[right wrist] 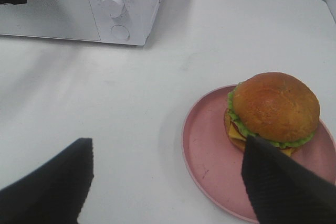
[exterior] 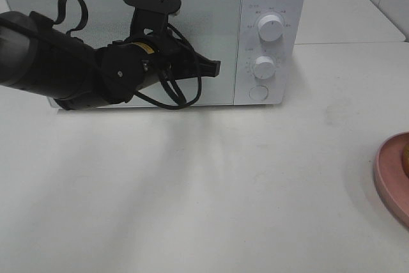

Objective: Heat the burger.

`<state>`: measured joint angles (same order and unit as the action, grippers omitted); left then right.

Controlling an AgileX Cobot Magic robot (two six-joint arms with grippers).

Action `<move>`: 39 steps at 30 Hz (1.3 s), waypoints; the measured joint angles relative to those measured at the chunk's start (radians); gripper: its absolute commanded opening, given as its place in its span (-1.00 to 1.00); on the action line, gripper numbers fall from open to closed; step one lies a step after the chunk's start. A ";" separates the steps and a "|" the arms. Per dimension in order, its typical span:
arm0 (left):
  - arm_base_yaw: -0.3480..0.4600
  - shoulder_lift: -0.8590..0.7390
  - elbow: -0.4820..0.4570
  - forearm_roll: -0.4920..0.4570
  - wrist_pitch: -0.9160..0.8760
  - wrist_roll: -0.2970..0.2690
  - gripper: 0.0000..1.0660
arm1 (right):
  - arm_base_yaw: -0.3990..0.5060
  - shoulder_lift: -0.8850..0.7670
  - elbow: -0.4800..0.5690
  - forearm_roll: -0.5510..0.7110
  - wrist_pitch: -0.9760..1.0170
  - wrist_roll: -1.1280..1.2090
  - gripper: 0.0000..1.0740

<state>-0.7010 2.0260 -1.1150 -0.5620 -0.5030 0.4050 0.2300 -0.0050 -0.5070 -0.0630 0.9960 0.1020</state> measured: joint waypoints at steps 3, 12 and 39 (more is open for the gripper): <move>0.002 0.001 -0.002 -0.001 0.014 0.011 -1.00 | 0.000 0.000 0.000 0.000 0.000 0.000 0.41; 0.014 -0.088 0.062 -0.048 0.107 0.023 -1.00 | 0.000 0.000 0.000 0.000 0.000 0.000 0.41; 0.041 -0.491 0.182 0.145 1.116 -0.039 0.84 | 0.000 0.000 0.000 0.000 0.001 0.000 0.41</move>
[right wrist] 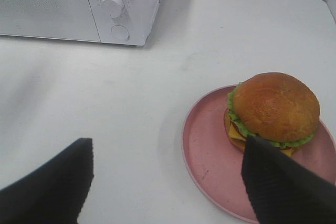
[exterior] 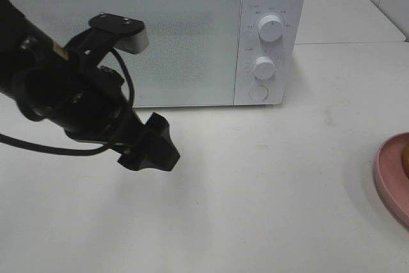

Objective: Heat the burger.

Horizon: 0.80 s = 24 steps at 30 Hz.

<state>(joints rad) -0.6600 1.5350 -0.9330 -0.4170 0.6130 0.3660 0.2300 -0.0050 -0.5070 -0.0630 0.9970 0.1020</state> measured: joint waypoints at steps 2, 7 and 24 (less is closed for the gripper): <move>0.044 -0.029 0.000 0.014 0.067 -0.028 0.84 | 0.000 0.000 0.000 0.000 0.000 0.000 0.41; 0.194 -0.089 0.000 0.030 0.223 -0.047 0.84 | 0.000 0.000 0.000 0.000 0.000 0.000 0.41; 0.649 -0.307 0.001 0.108 0.528 -0.131 0.84 | 0.000 0.000 0.000 0.000 0.000 0.000 0.41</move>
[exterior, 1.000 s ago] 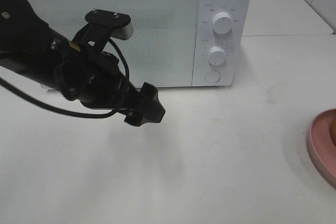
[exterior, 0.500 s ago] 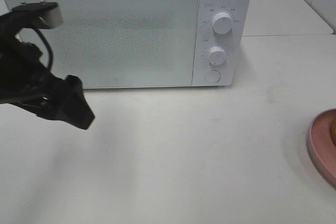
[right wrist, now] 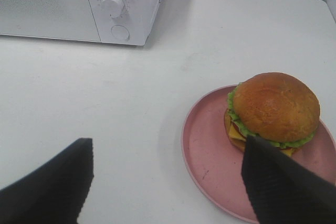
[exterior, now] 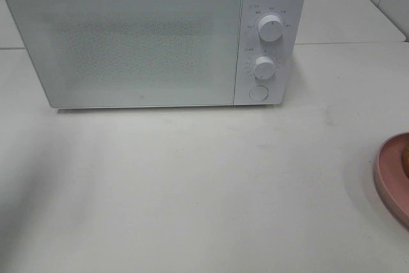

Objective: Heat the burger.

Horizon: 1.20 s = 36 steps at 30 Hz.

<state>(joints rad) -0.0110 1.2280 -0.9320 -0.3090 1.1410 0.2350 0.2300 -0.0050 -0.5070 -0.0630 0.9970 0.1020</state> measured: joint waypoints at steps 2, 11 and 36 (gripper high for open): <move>0.006 -0.017 0.005 0.012 0.007 -0.010 0.84 | 0.000 0.000 0.000 0.000 0.000 0.000 0.41; 0.011 -0.269 0.168 0.179 0.025 -0.163 0.84 | 0.000 0.000 0.000 0.000 0.000 0.000 0.41; 0.011 -1.108 0.411 0.212 -0.055 -0.182 0.84 | 0.000 0.000 0.000 0.000 0.000 0.000 0.41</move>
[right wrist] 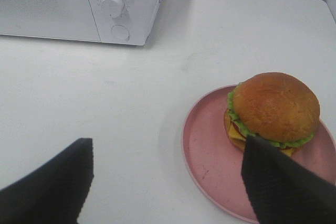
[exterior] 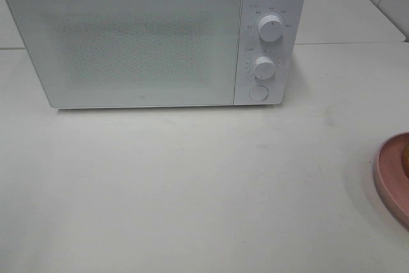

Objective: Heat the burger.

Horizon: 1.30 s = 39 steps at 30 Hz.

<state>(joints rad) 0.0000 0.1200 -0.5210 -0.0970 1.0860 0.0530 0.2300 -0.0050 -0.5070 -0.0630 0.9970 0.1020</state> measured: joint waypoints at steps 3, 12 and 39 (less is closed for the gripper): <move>0.000 -0.066 0.000 0.007 0.000 0.000 0.84 | 0.000 0.000 0.000 0.000 0.000 0.000 0.41; 0.000 -0.124 0.000 0.010 0.000 0.000 0.84 | 0.000 0.000 0.000 0.000 0.000 0.000 0.41; 0.000 -0.124 0.000 0.010 0.000 0.000 0.83 | 0.000 0.000 0.000 0.000 0.000 0.000 0.41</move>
<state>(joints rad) 0.0000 -0.0040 -0.5210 -0.0870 1.0860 0.0530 0.2300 -0.0050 -0.5070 -0.0630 0.9970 0.1020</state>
